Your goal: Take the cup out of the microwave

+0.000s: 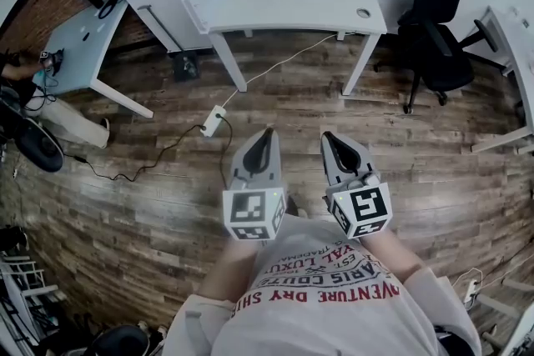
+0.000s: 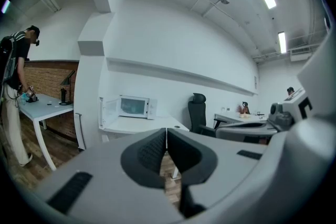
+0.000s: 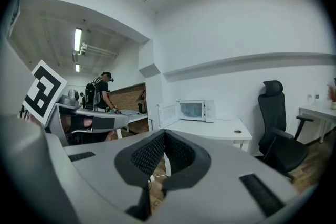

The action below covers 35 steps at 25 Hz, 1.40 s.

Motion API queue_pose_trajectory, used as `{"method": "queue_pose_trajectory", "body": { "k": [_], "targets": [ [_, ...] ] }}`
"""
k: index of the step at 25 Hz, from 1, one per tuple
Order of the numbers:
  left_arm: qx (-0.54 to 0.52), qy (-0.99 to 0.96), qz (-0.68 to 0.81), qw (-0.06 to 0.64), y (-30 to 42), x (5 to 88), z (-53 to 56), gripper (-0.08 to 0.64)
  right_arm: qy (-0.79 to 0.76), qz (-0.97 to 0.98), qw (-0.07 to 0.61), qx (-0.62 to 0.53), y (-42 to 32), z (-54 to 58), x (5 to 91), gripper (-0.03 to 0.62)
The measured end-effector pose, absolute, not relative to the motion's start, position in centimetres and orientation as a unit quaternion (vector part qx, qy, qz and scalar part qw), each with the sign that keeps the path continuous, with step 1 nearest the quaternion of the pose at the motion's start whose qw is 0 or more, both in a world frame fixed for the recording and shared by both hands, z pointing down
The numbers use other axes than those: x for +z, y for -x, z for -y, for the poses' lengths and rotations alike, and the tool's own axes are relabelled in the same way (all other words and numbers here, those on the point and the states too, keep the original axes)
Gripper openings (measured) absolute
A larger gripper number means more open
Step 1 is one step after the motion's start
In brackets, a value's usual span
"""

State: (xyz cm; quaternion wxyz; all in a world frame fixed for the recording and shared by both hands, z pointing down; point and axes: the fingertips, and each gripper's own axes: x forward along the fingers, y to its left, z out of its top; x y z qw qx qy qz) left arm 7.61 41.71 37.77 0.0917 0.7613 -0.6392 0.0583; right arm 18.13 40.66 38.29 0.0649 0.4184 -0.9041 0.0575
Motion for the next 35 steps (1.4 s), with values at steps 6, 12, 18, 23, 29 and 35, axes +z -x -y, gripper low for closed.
{"method": "queue_pose_trajectory", "body": {
  "k": [6,12,18,23,29,35],
  "targets": [
    [0.063,-0.764,0.634,0.106,-6.0,39.3,-39.3,0.008,-0.416,0.903,0.077,0.069,-16.4,-38.3,39.7,0.012],
    [0.062,-0.767,0.627,0.122,-3.2,40.4,-33.7,0.008,-0.426,0.898,0.089,0.071,-14.0,-32.9,40.3,0.012],
    [0.063,-0.773,0.619,0.124,1.5,39.7,-25.8,0.008,-0.440,0.890,0.085,0.078,-9.8,-25.2,39.7,0.012],
    [0.063,-0.782,0.609,0.120,6.1,38.8,-19.2,0.008,-0.453,0.885,0.084,0.074,-5.4,-18.5,38.7,0.012],
    [0.056,-0.791,0.598,0.116,10.7,37.7,-12.3,0.008,-0.463,0.880,0.082,0.068,-0.9,-11.9,37.4,0.012],
    [0.049,-0.786,0.600,0.139,13.1,38.4,-8.2,0.008,-0.452,0.882,0.102,0.081,1.9,-8.7,38.5,0.012]
  ]
}}
